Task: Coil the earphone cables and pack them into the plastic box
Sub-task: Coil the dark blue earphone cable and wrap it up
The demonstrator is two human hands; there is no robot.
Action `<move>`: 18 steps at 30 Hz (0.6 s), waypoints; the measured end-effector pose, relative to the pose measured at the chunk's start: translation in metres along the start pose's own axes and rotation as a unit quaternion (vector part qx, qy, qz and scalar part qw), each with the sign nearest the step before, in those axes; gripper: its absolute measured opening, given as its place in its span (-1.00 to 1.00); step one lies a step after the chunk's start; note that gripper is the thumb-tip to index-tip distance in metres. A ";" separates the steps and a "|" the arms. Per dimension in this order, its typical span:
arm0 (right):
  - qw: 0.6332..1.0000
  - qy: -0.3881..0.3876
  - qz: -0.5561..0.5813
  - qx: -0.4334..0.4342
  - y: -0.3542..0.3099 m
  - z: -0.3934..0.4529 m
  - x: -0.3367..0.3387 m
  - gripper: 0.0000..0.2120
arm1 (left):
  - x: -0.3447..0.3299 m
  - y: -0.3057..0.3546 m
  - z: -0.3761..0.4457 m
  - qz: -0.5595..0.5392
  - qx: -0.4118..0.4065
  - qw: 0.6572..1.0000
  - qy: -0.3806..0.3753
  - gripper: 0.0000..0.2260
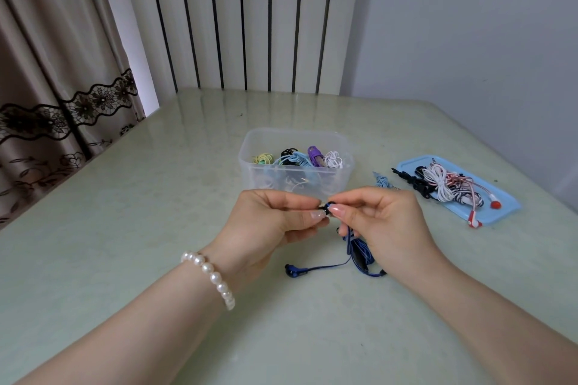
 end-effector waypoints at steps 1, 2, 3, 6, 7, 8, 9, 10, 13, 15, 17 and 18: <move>1.000 0.001 0.000 -0.001 0.000 0.000 0.000 -0.86 | 0.000 0.000 0.000 -0.003 0.000 1.000 -0.001 -0.90; 1.000 0.000 0.001 -0.002 0.000 0.000 -0.001 -0.86 | 0.000 0.000 0.000 -0.004 0.001 1.000 -0.003 -0.92; 1.000 0.000 0.003 -0.001 0.000 0.000 -0.002 -0.86 | 0.000 -0.001 0.000 -0.005 0.002 1.000 -0.004 -0.93; 1.000 -0.001 0.018 -0.002 -0.001 0.000 -0.004 -0.83 | 0.000 -0.002 -0.001 -0.003 0.001 1.000 -0.002 -0.94; 1.000 0.000 0.024 -0.005 -0.001 -0.001 -0.005 -0.83 | 0.000 -0.003 -0.001 -0.003 -0.001 1.000 0.000 -0.94; 1.000 0.003 0.029 -0.008 -0.002 -0.001 -0.005 -0.81 | -0.001 -0.003 -0.001 -0.005 -0.002 1.000 0.004 -0.94; 0.999 0.008 0.034 -0.010 -0.002 -0.002 -0.006 -0.80 | -0.001 -0.003 -0.001 -0.009 -0.003 1.000 0.009 -0.94; 0.999 0.014 0.037 -0.011 -0.002 -0.002 -0.006 -0.79 | -0.002 -0.003 -0.001 -0.014 -0.003 1.000 0.014 -0.94; 0.999 0.032 0.038 -0.009 -0.003 -0.003 -0.006 -0.77 | -0.004 -0.003 -0.001 -0.030 -0.004 0.999 0.024 -0.93; 0.999 0.040 0.032 -0.003 -0.004 -0.003 -0.007 -0.75 | -0.005 -0.003 -0.002 -0.042 -0.002 0.999 0.028 -0.93; 0.999 0.049 0.021 0.007 -0.004 -0.004 -0.007 -0.74 | -0.006 -0.004 -0.003 -0.060 0.005 0.998 0.029 -0.93; 0.998 0.055 0.016 0.012 -0.004 -0.004 -0.007 -0.74 | -0.006 -0.004 -0.004 -0.070 0.009 0.997 0.030 -0.92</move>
Point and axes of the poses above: each hand's wrist, its own z-axis towards the middle knuckle, its own x-axis out of the back of the hand, y = z × x, the point moved 4 cm from there along z, towards the middle knuckle, and after that the axes turned 6 degrees about -x, right-handed, at the moved point
